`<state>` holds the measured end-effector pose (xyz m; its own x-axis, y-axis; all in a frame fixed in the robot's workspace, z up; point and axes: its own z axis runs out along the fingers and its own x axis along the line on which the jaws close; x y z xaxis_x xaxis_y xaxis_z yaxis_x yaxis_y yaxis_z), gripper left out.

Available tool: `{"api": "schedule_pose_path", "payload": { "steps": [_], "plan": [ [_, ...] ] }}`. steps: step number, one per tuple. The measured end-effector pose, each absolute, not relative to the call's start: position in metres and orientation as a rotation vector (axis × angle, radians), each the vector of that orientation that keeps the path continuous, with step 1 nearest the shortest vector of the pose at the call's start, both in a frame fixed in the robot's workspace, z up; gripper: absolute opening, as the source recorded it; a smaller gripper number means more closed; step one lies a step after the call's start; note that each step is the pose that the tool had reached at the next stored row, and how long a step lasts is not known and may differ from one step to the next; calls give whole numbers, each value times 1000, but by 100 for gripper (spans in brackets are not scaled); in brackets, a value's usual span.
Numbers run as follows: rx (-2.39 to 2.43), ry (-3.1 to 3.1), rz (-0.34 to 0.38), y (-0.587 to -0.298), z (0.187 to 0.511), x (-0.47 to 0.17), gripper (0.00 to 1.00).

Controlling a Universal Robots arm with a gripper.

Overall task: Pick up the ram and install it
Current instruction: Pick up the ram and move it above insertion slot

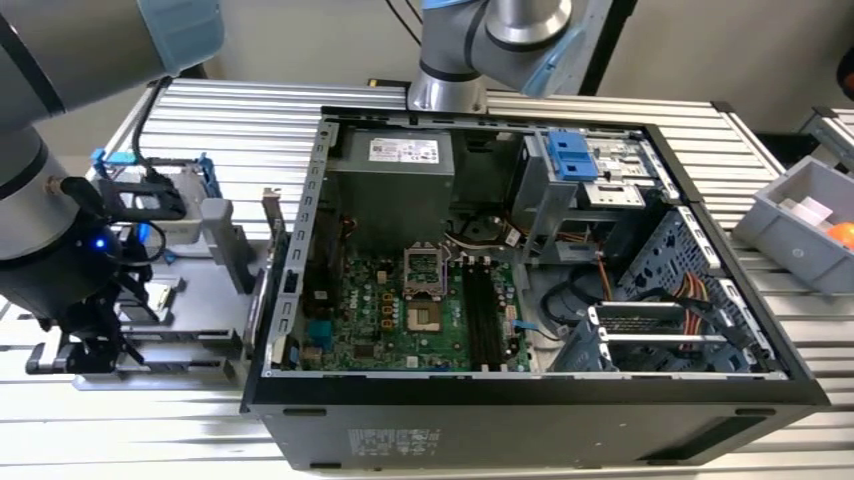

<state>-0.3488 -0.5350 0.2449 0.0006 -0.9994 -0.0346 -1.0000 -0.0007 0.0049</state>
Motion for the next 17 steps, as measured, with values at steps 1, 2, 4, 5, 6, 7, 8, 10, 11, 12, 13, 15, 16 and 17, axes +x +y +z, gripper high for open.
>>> {"api": "schedule_pose_path", "payload": {
  "steps": [1, 2, 4, 5, 6, 7, 8, 10, 11, 12, 13, 15, 16, 17],
  "plan": [
    [-2207, 2206, 44, -536, 244, -349, 100],
    [-2207, 2206, 44, -536, 243, -349, 100],
    [-2207, 2206, 44, -537, 241, -349, 100],
    [-2207, 2205, 43, -538, 240, -349, 100],
    [-2208, 2205, 43, -538, 239, -349, 100],
    [-2208, 2205, 44, -539, 238, -349, 100],
    [-2208, 2204, 43, -540, 237, -349, 100],
    [-2209, 2204, 44, -541, 235, -349, 100],
    [-2209, 2204, 44, -542, 234, -349, 100],
    [-2209, 2203, 43, -543, 233, -349, 100],
    [-2209, 2203, 44, -543, 232, -349, 100],
    [-2209, 2204, 44, -543, 231, -349, 100],
    [-2209, 2204, 43, -544, 229, -349, 100],
    [-2209, 2204, 44, -544, 228, -349, 100]
  ]
}}
